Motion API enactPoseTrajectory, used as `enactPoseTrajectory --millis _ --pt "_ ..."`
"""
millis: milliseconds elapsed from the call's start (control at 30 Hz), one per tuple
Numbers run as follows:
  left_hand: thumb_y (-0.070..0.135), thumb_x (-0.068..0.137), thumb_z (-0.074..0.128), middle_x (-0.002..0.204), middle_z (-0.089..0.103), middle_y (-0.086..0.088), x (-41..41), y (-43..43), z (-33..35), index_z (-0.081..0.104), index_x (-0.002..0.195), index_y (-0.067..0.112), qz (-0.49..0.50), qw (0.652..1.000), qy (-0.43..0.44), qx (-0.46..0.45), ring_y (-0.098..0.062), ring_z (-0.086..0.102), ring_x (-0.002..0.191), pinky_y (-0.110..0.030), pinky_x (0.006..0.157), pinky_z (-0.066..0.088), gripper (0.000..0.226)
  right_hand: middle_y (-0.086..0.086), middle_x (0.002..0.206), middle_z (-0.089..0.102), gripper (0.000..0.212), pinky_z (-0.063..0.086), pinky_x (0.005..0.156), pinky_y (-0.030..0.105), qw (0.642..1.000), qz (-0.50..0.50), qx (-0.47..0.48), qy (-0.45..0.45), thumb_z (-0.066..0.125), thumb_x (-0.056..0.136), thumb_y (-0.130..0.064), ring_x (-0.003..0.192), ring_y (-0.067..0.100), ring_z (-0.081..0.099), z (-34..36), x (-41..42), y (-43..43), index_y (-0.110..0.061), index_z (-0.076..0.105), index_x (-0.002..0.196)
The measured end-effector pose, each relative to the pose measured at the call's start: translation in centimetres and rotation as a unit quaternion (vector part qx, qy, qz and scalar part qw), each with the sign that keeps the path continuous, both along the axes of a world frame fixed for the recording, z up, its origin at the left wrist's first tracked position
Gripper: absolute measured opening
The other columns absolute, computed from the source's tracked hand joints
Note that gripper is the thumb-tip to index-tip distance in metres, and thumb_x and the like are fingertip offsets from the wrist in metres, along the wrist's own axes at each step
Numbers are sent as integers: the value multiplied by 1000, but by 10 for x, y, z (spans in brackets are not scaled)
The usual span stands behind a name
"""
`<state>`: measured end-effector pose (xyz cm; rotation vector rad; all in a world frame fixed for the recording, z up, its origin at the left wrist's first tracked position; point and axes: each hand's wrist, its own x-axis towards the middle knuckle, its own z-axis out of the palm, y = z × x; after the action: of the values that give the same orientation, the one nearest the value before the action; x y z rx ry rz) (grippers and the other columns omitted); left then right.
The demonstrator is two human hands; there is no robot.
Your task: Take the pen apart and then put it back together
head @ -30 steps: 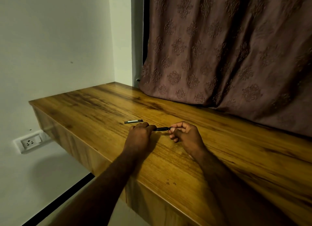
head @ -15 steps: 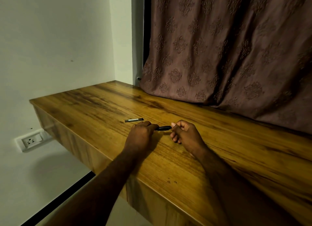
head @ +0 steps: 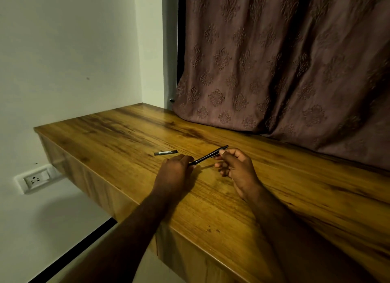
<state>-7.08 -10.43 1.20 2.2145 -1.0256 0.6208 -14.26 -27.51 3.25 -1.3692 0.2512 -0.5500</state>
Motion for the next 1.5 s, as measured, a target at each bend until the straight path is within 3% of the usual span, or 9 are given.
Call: enactPoseTrajectory --millis 267,467,567,700,833,933,1000,1300,1500 --pt "34 90 55 83 65 3 6 -2 -6 68 94 22 -10 1000 16 7 -18 61 74 -34 66 46 18 6 81 67 6 44 56 29 999 -25 47 -13 57 95 -17 72 21 69 0 3 1 -13 56 90" --pt "35 92 54 77 61 7 -4 -1 -3 65 90 21 -61 998 -18 16 -9 52 64 -26 60 35 18 12 105 72 27 52 77 35 994 65 84 -40 40 103 -24 94 25 70 11 2 14 -11 57 119" --pt "45 94 46 76 64 4 -11 1 1 66 86 21 -74 997 2 1 -10 56 64 -29 56 42 32 11 81 64 24 53 83 44 987 67 131 -71 38 103 -24 80 27 68 19 0 20 -9 57 106" --pt "33 92 55 71 66 3 -36 0 9 66 80 19 -101 979 133 -114 -10 60 63 -33 56 48 22 4 64 41 32 43 62 35 974 55 196 -102 35 103 -35 55 16 43 35 3 32 -11 51 90" --pt "18 93 59 79 69 3 -38 -3 10 67 89 14 -80 925 316 -196 -5 63 68 -20 60 50 10 0 52 34 54 28 50 29 965 19 232 -117 36 94 -59 44 14 31 66 13 34 -13 48 71" --pt "1 95 49 79 64 -14 -32 1 17 60 94 -1 -112 786 498 -349 -9 60 55 -21 49 48 11 -2 42 30 59 21 42 24 953 7 263 -150 35 91 -62 37 14 26 82 21 31 -14 45 58" --pt "-11 93 41 72 56 -14 -30 4 24 55 97 -4 -126 731 545 -392 -4 57 45 -15 41 45 16 -3 39 28 58 18 41 22 947 8 272 -170 34 90 -59 34 13 24 87 25 26 -15 43 53" --pt "-12 89 42 58 58 -9 -19 -3 11 61 79 -1 -114 733 565 -362 -9 53 41 -15 38 41 24 -3 37 24 55 14 41 16 944 21 275 -179 29 87 -57 31 13 18 77 38 22 -15 37 53" --pt "-14 87 43 60 60 -9 -22 -2 17 61 87 -7 -90 768 527 -352 -6 52 40 -15 41 39 19 -3 37 24 56 12 43 18 953 20 262 -152 29 87 -58 31 13 17 64 42 26 -15 37 52"
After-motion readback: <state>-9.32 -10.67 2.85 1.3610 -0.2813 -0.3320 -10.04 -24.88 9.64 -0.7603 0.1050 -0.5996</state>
